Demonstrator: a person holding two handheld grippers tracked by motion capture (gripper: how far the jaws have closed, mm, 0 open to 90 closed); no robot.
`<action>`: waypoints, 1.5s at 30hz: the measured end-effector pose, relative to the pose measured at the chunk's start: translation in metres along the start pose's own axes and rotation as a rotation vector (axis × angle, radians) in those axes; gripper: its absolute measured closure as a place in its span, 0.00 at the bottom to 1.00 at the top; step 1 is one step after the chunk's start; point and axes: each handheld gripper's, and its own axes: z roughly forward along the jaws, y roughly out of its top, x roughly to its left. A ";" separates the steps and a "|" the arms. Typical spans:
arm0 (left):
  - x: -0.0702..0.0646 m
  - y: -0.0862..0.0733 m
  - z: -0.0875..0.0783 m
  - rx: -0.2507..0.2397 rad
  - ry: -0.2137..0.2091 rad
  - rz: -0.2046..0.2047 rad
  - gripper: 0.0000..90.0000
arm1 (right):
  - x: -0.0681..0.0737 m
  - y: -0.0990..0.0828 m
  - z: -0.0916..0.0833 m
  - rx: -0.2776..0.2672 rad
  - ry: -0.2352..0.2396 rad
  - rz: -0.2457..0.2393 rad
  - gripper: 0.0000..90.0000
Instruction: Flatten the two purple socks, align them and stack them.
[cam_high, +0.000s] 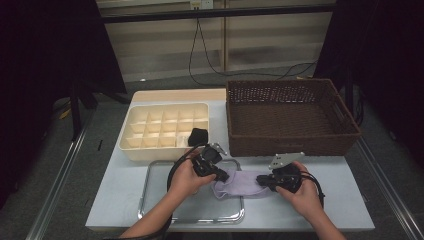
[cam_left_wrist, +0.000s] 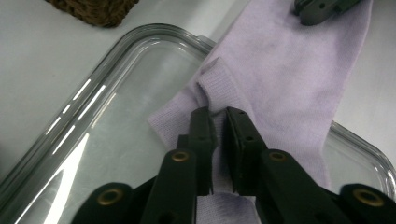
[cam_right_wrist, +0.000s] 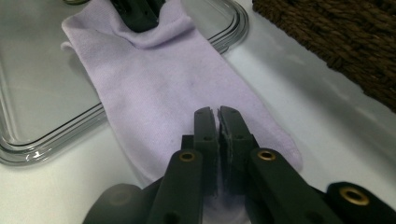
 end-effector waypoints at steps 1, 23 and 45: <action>-0.004 0.001 0.001 -0.018 0.004 -0.030 0.92 | 0.000 0.000 0.000 -0.003 -0.001 -0.004 0.97; 0.000 -0.003 -0.035 -0.057 -0.052 -0.051 0.97 | -0.003 0.006 -0.015 -0.068 -0.004 0.002 0.99; 0.010 -0.019 -0.025 -0.013 -0.050 -0.110 0.95 | -0.006 0.006 -0.004 -0.048 0.007 0.014 0.92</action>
